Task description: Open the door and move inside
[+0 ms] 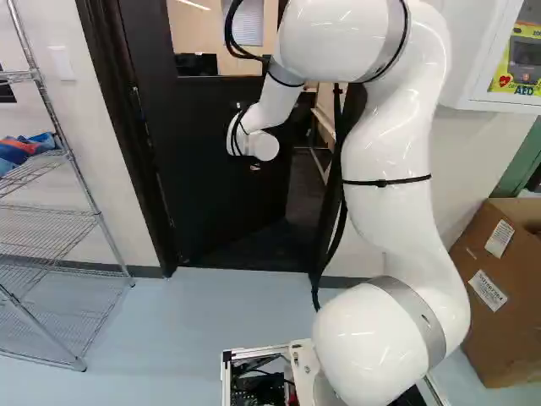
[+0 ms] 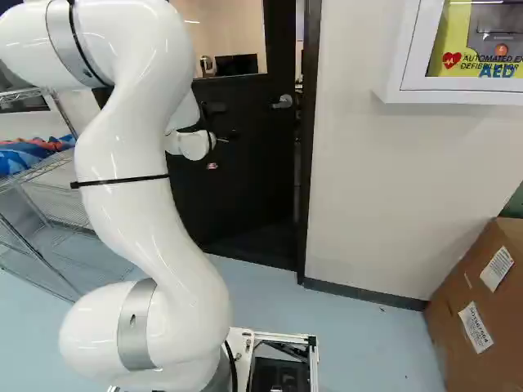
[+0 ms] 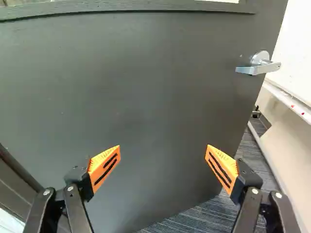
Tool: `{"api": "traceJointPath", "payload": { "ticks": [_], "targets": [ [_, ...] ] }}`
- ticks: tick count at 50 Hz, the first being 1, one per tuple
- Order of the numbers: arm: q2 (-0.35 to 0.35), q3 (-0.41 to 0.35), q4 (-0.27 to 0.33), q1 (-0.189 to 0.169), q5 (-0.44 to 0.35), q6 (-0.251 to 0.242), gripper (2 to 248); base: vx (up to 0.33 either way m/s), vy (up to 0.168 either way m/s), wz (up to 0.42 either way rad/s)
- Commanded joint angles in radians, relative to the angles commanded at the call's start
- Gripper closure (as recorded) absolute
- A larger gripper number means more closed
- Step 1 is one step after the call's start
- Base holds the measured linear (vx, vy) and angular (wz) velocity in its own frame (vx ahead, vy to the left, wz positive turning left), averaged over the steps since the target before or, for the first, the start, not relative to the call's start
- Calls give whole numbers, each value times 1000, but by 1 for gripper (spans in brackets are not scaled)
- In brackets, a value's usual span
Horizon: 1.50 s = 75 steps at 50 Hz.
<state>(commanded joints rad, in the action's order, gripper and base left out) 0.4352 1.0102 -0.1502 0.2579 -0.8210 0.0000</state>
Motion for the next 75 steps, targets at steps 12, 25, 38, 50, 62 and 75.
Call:
{"api": "traceJointPath", "payload": {
  "ticks": [12,25,38,50,62,75],
  "targets": [
    [-59,-73,3,-10,0,0,3,0,0,0],
    [-123,-150,16,-21,0,0,3,0,0,0],
    [-187,-225,37,-33,0,0,3,0,0,0],
    [-247,-293,72,-46,0,0,3,0,0,0],
    [-305,-358,115,-63,0,0,3,0,0,0],
    [-368,-425,165,-86,0,0,3,0,0,0]
  ]
}}
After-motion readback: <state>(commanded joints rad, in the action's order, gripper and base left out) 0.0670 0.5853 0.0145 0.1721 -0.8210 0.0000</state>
